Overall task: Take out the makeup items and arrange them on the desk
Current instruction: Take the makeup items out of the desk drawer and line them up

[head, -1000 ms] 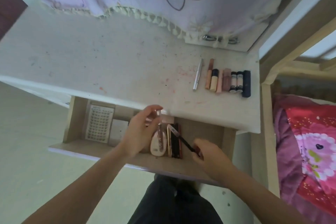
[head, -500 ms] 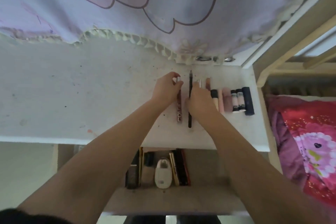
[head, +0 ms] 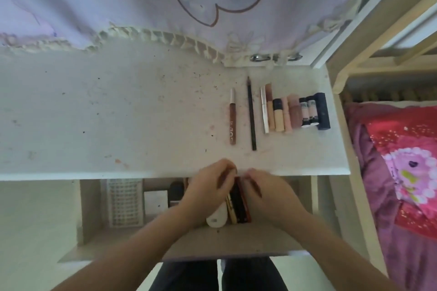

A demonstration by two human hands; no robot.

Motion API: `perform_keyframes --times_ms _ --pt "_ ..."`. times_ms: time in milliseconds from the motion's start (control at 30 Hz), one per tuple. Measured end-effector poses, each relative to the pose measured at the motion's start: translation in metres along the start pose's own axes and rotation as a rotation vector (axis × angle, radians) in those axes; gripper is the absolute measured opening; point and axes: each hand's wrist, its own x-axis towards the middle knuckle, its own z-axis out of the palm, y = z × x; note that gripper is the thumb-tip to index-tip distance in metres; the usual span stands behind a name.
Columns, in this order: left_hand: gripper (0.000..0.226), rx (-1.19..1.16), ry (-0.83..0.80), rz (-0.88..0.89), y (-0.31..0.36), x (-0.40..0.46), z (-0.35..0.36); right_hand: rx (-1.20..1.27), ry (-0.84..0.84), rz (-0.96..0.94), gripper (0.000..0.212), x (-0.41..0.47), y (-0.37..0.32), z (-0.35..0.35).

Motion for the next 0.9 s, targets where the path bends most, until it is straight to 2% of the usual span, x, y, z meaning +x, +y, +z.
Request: perform_keyframes --times_ms 67,133,233,333,400,467,567,700,800,900 --pt "0.011 0.126 -0.155 -0.034 -0.029 -0.040 0.036 -0.086 -0.183 0.090 0.024 -0.012 0.032 0.038" --pt "0.026 0.252 -0.206 -0.140 -0.054 -0.049 0.069 -0.085 -0.258 0.193 0.035 -0.009 0.055 0.058" --pt "0.042 0.409 -0.171 -0.303 -0.067 -0.027 0.095 0.026 -0.197 0.143 0.047 0.014 0.069 0.078" --pt "0.047 0.508 -0.171 -0.373 -0.070 -0.005 0.107 0.121 -0.127 0.127 0.042 0.043 0.068 0.094" --pt "0.047 0.536 -0.143 -0.359 -0.073 0.004 0.111 0.101 -0.085 0.163 0.035 0.055 0.069 0.105" --pt "0.048 0.539 -0.116 -0.355 -0.075 0.011 0.113 -0.020 -0.062 0.210 0.027 0.056 0.070 0.113" --pt "0.049 0.524 -0.126 -0.349 -0.075 0.019 0.115 -0.135 -0.042 0.253 0.027 0.051 0.074 0.126" --pt "0.038 0.688 -0.161 -0.256 -0.068 0.020 0.116 -0.118 -0.036 0.299 0.029 0.043 0.076 0.131" --pt "0.031 0.606 -0.182 -0.324 -0.074 0.015 0.121 -0.146 -0.046 0.283 0.033 0.035 0.077 0.130" --pt "0.032 0.620 -0.197 -0.320 -0.075 0.012 0.124 -0.234 -0.066 0.266 0.028 0.026 0.079 0.128"
